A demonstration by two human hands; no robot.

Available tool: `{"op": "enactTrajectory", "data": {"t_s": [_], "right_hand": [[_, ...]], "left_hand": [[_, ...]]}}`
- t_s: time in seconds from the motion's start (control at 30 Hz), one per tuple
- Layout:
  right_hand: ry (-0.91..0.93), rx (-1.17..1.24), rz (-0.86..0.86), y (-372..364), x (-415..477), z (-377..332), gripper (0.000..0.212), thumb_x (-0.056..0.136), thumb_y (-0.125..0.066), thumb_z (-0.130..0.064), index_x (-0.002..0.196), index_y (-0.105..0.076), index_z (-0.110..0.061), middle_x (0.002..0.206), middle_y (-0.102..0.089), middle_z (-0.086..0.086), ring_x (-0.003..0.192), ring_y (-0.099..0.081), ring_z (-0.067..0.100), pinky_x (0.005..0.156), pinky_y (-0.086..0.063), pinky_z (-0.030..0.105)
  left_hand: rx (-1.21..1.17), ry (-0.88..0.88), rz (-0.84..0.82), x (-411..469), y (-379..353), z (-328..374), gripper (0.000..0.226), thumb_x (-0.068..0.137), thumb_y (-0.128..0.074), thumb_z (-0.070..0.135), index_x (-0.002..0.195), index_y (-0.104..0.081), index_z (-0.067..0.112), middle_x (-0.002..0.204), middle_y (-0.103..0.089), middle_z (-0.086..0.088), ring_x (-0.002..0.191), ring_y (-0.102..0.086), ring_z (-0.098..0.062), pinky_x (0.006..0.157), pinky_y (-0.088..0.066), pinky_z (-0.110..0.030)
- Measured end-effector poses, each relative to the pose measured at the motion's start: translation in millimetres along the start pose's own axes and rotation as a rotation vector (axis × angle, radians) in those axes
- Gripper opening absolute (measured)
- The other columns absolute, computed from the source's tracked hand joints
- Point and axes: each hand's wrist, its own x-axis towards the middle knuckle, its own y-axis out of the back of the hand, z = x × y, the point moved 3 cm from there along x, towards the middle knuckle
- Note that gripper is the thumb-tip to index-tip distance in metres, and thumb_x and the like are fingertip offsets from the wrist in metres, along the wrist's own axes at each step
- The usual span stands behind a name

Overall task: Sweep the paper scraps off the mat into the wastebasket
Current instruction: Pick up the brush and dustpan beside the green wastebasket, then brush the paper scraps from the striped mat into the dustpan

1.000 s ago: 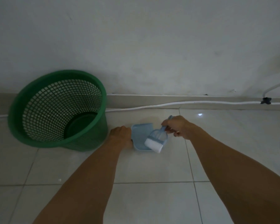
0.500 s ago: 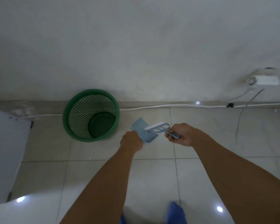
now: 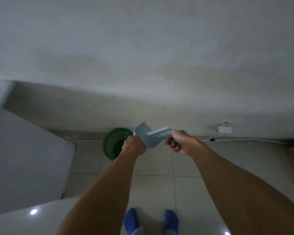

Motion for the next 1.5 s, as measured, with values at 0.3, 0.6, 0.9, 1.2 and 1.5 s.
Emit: {"op": "enactTrajectory", "data": {"t_s": [0.3, 0.6, 0.9, 1.2, 1.5], "right_hand": [[0.236, -0.192, 0.090, -17, -144, -103, 0.021, 0.089, -0.041, -0.007, 0.087, -0.062, -0.010, 0.059, -0.047, 0.003, 0.042, -0.028, 0.013, 0.038, -0.018, 0.015], [0.375, -0.504, -0.001, -39, -230, -109, 0.020, 0.089, -0.042, -0.014, 0.081, -0.060, -0.014, 0.057, -0.044, 0.001, 0.042, -0.026, 0.013, 0.042, -0.020, 0.019], [0.629, -1.004, -0.256, -161, -276, -30, 0.023, 0.088, -0.051, -0.027, 0.080, -0.066, -0.011, 0.074, -0.059, 0.009, 0.054, -0.047, 0.022, 0.044, -0.034, 0.023], [0.793, -1.363, -0.668, -312, -397, 116, 0.019, 0.090, -0.055, -0.021, 0.080, -0.067, -0.010, 0.050, -0.042, 0.002, 0.039, -0.034, 0.017, 0.034, -0.026, 0.017], [0.828, -1.578, -0.983, -457, -521, 301, 0.013, 0.086, -0.054, -0.019, 0.082, -0.065, -0.012, 0.056, -0.040, 0.005, 0.042, -0.031, 0.016, 0.040, -0.023, 0.019]], "left_hand": [[-0.108, 0.037, 0.104, -111, 121, 5, 0.047, 0.086, -0.062, 0.031, 0.124, -0.056, 0.005, 0.117, -0.062, -0.015, 0.106, -0.062, -0.032, 0.089, -0.055, -0.039], [-0.279, 0.172, 0.198, -222, 129, -37, 0.057, 0.076, -0.057, 0.049, 0.123, -0.057, 0.016, 0.112, -0.065, -0.009, 0.094, -0.063, -0.027, 0.081, -0.054, -0.034], [-0.479, 0.535, 0.371, -355, 65, -138, 0.043, 0.083, -0.054, 0.034, 0.118, -0.059, 0.008, 0.114, -0.065, -0.015, 0.105, -0.062, -0.034, 0.084, -0.051, -0.038], [-0.744, 0.900, 0.401, -530, -62, -291, 0.054, 0.072, -0.050, 0.045, 0.121, -0.054, 0.023, 0.116, -0.065, -0.006, 0.105, -0.062, -0.029, 0.093, -0.053, -0.044], [-0.940, 1.260, 0.477, -728, -180, -408, 0.046, 0.084, -0.050, 0.035, 0.124, -0.058, 0.013, 0.127, -0.061, -0.013, 0.117, -0.058, -0.032, 0.092, -0.047, -0.035]]}}
